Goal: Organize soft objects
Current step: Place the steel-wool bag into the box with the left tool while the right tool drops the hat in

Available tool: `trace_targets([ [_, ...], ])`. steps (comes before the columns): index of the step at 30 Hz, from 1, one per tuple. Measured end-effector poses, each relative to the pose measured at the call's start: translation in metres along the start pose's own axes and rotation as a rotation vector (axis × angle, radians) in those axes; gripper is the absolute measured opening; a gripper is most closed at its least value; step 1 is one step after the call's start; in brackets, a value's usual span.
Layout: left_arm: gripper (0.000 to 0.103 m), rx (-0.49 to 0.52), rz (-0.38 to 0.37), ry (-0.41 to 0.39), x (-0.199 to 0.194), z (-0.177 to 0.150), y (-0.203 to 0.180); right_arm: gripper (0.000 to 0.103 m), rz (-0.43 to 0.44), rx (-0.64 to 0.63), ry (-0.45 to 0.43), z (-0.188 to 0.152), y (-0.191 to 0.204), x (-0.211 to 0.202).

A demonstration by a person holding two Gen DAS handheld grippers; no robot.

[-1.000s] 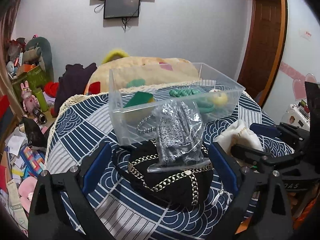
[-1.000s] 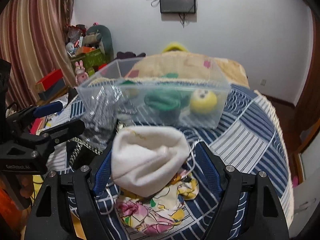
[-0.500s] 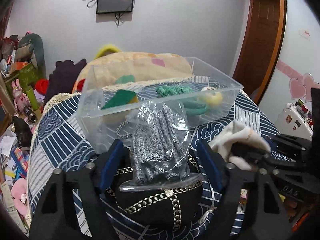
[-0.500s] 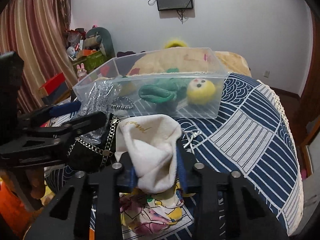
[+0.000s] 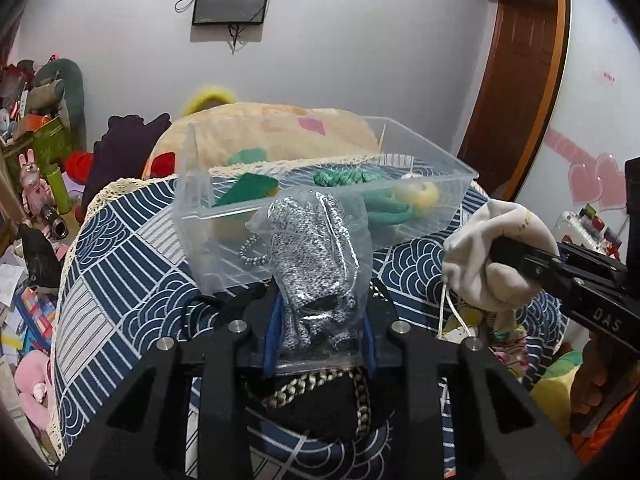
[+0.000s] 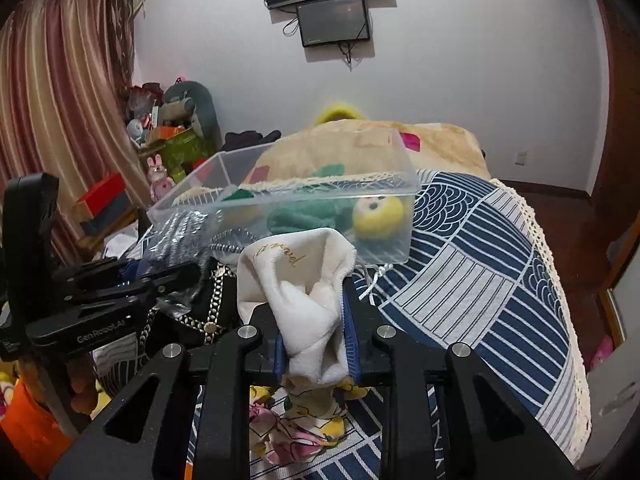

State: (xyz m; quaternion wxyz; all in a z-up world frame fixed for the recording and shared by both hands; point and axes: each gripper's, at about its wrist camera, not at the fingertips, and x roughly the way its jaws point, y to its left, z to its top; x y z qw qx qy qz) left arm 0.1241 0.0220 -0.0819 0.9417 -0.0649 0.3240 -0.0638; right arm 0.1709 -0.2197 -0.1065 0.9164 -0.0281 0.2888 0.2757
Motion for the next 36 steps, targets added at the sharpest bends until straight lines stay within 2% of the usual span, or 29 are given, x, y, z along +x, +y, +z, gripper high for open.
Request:
trace_targets([
  [9, 0.032, -0.008, -0.004, -0.083, -0.036, 0.009, 0.003, 0.021, -0.019, -0.006, -0.059, 0.019, 0.001, -0.013],
  [16, 0.032, -0.001, 0.024, -0.14, -0.053, 0.024, 0.005, 0.021, -0.034, -0.013, -0.118, 0.039, -0.001, -0.02],
  [27, 0.032, 0.025, 0.094, -0.171, -0.052, 0.052, 0.008, 0.021, -0.059, -0.038, -0.227, 0.083, 0.008, -0.02],
  [36, 0.032, 0.021, 0.116, -0.177, -0.041, 0.067, 0.015, 0.021, -0.084, -0.098, -0.235, 0.104, 0.025, -0.003],
])
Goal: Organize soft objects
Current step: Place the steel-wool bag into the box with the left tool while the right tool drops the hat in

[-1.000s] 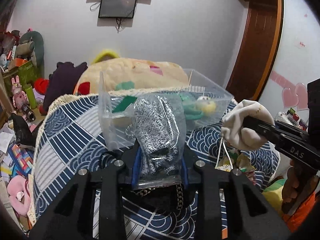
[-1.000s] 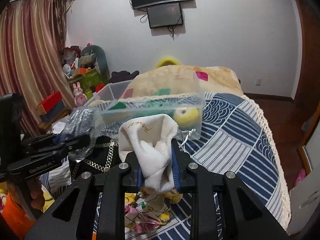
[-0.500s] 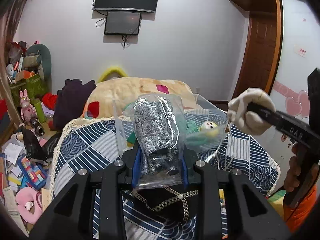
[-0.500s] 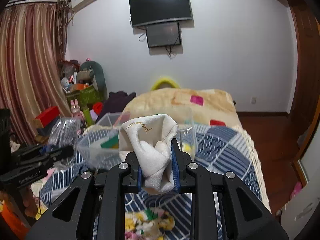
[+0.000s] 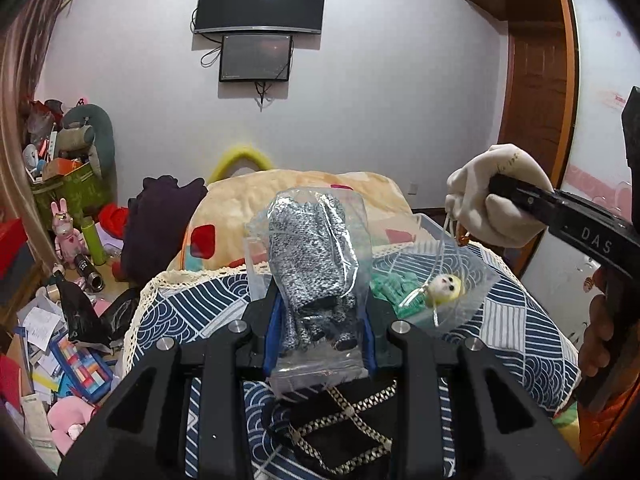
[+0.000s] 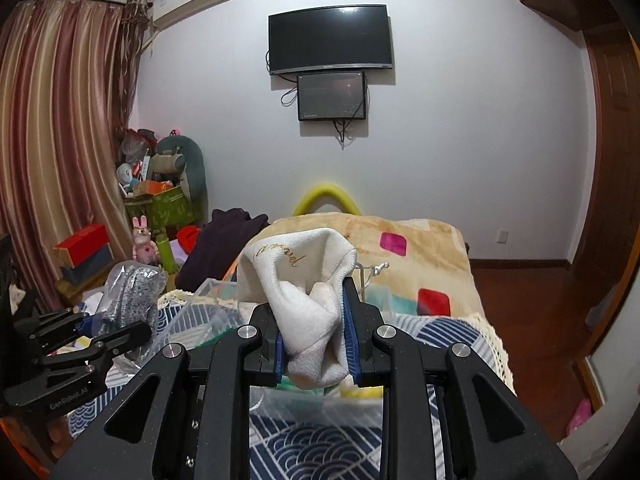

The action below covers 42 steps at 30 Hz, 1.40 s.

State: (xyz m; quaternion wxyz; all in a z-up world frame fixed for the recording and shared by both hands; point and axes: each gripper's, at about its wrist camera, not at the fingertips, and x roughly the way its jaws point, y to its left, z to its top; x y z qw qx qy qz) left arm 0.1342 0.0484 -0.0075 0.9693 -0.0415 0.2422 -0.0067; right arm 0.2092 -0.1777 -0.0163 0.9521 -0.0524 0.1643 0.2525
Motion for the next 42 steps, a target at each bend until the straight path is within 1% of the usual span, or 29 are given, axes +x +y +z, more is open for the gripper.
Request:
trace_targets([
  [7, 0.032, 0.003, 0.003, 0.05, 0.027, 0.008, 0.007, 0.021, -0.004, -0.036, 0.046, -0.001, 0.009, 0.023],
  [12, 0.032, 0.002, -0.009, 0.114, 0.051, 0.005, 0.01, 0.021, -0.002, -0.068, 0.111, -0.01, 0.014, 0.044],
  [16, 0.032, 0.026, 0.0, 0.155, 0.067, -0.001, 0.008, 0.021, 0.01, -0.086, 0.17, -0.015, 0.016, 0.061],
  [20, 0.032, 0.048, 0.0, 0.174, 0.078, -0.005, 0.004, 0.021, 0.021, -0.108, 0.226, -0.023, 0.018, 0.074],
  [23, 0.032, 0.063, 0.016, 0.192, 0.086, -0.008, 0.002, 0.021, 0.039, -0.118, 0.277, -0.029, 0.019, 0.084],
  [27, 0.032, 0.073, 0.013, 0.213, 0.092, -0.011, -0.001, 0.021, 0.054, -0.125, 0.333, -0.034, 0.019, 0.094],
  [30, 0.033, 0.073, 0.019, 0.227, 0.096, -0.011, -0.002, 0.021, 0.058, -0.127, 0.361, -0.038, 0.018, 0.096],
  [33, 0.033, 0.052, 0.021, 0.235, 0.098, -0.011, 0.0, 0.021, 0.067, -0.122, 0.379, -0.04, 0.016, 0.098],
  [36, 0.037, 0.045, 0.012, 0.245, 0.098, -0.01, 0.001, 0.023, 0.068, -0.121, 0.396, -0.042, 0.016, 0.099],
  [37, 0.04, 0.048, 0.018, 0.245, 0.097, -0.01, 0.001, 0.024, 0.067, -0.125, 0.399, -0.042, 0.016, 0.099],
  [38, 0.046, 0.051, 0.021, 0.243, 0.096, -0.011, 0.0, 0.025, 0.065, -0.131, 0.402, -0.043, 0.017, 0.099],
  [39, 0.05, 0.053, 0.021, 0.24, 0.094, -0.011, 0.0, 0.028, 0.065, -0.134, 0.403, -0.044, 0.017, 0.098],
  [40, 0.057, 0.054, 0.02, 0.233, 0.091, -0.011, 0.0, 0.032, 0.065, -0.135, 0.4, -0.044, 0.017, 0.096],
  [41, 0.059, 0.055, 0.022, 0.227, 0.089, -0.011, -0.001, 0.034, 0.061, -0.134, 0.393, -0.043, 0.016, 0.094],
  [42, 0.059, 0.059, 0.027, 0.22, 0.086, -0.011, -0.002, 0.041, 0.061, -0.133, 0.39, -0.043, 0.015, 0.092],
])
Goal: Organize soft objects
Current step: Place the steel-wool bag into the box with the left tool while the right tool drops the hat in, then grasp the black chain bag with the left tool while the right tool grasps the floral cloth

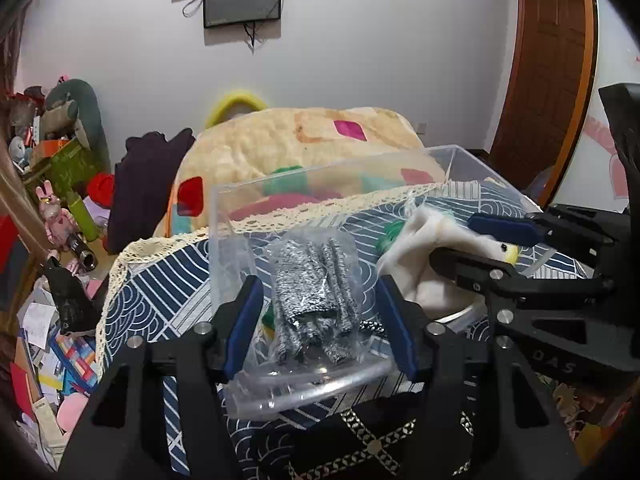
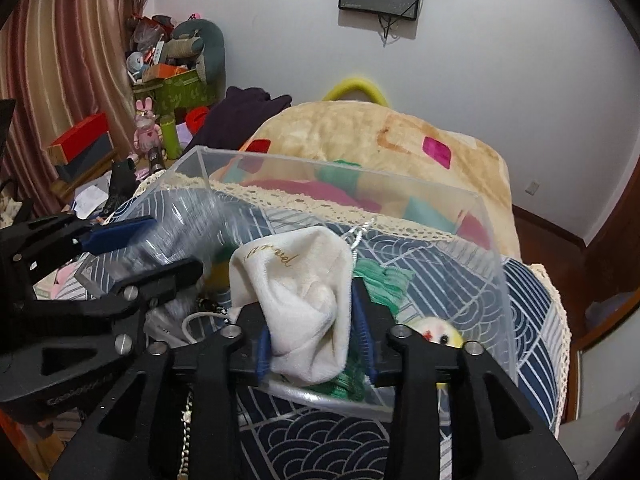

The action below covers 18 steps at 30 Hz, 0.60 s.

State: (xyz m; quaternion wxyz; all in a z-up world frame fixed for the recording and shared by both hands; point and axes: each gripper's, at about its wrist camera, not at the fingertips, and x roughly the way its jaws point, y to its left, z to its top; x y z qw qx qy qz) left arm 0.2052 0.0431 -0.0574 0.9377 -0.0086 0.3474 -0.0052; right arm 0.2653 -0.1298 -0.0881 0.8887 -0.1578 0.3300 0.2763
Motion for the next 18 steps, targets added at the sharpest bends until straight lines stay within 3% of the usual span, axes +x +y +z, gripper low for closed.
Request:
trace_targets([
  [3, 0.059, 0.02, 0.01, -0.012, -0.008, -0.002, -0.003, 0.049, -0.002, 0.003, -0.017, -0.002, -0.002, -0.006],
  [9, 0.067, 0.026, 0.009, -0.055, -0.033, -0.002, -0.005, 0.05, -0.014, -0.015, -0.051, -0.003, -0.001, -0.023],
  [13, 0.078, 0.022, 0.017, -0.108, -0.057, -0.003, -0.002, 0.06, -0.022, -0.019, -0.101, -0.003, 0.001, -0.041],
  [18, 0.091, 0.019, 0.016, -0.154, -0.082, -0.006, -0.001, 0.063, -0.021, -0.013, -0.177, -0.003, 0.002, -0.067],
])
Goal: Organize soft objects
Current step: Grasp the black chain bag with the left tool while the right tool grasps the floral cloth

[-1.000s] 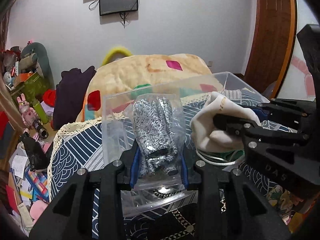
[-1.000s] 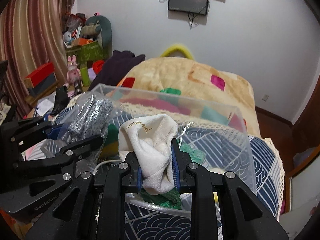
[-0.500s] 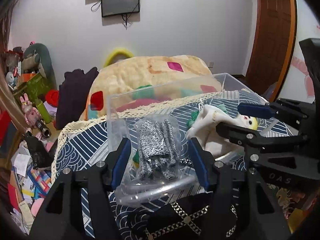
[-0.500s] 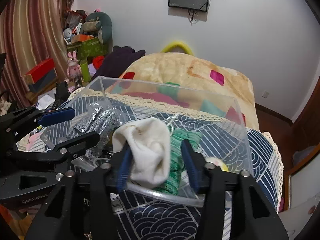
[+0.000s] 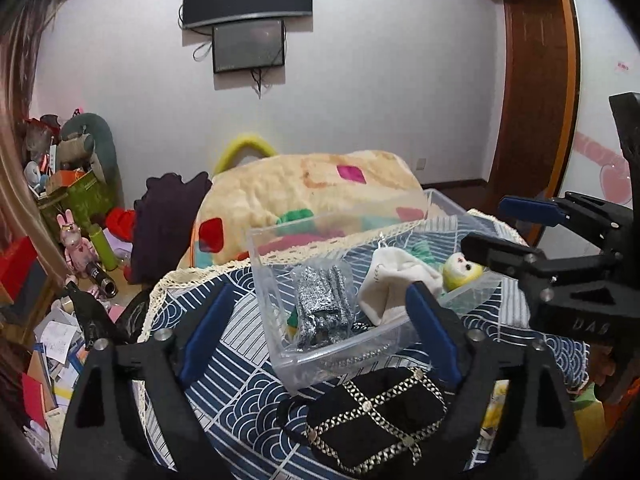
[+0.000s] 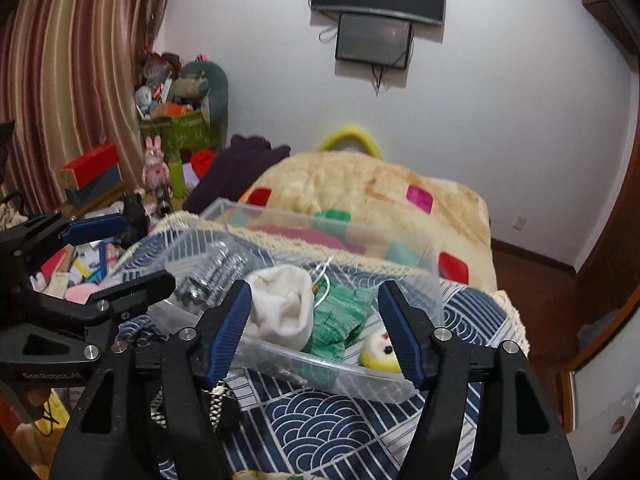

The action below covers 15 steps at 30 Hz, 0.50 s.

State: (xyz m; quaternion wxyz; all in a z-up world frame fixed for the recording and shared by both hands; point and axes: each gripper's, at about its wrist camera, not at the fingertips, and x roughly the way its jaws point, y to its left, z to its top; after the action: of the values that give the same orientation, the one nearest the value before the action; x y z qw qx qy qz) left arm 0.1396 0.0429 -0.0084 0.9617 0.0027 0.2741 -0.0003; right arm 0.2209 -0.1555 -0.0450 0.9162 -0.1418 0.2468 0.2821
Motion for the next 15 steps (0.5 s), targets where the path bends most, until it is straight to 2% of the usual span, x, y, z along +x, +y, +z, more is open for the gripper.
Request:
trace_targets([
  [2, 0.096, -0.012, -0.003, -0.015, -0.008, -0.002, 0.001, 0.063, -0.003, 0.003, -0.029, 0.0, 0.001, -0.01],
  [6, 0.098, -0.038, -0.013, -0.024, -0.017, -0.009, 0.002, 0.072, -0.001, 0.017, -0.072, -0.004, 0.001, -0.026],
  [8, 0.099, -0.045, -0.013, -0.018, -0.02, -0.016, 0.002, 0.072, -0.005, 0.025, -0.085, -0.008, 0.001, -0.032],
  [12, 0.1, -0.057, -0.011, 0.013, -0.017, -0.032, 0.001, 0.073, -0.006, 0.045, -0.074, -0.024, 0.0, -0.037],
  [15, 0.1, -0.069, -0.04, 0.059, -0.012, -0.051, -0.003, 0.073, -0.006, 0.058, -0.043, -0.038, -0.001, -0.036],
])
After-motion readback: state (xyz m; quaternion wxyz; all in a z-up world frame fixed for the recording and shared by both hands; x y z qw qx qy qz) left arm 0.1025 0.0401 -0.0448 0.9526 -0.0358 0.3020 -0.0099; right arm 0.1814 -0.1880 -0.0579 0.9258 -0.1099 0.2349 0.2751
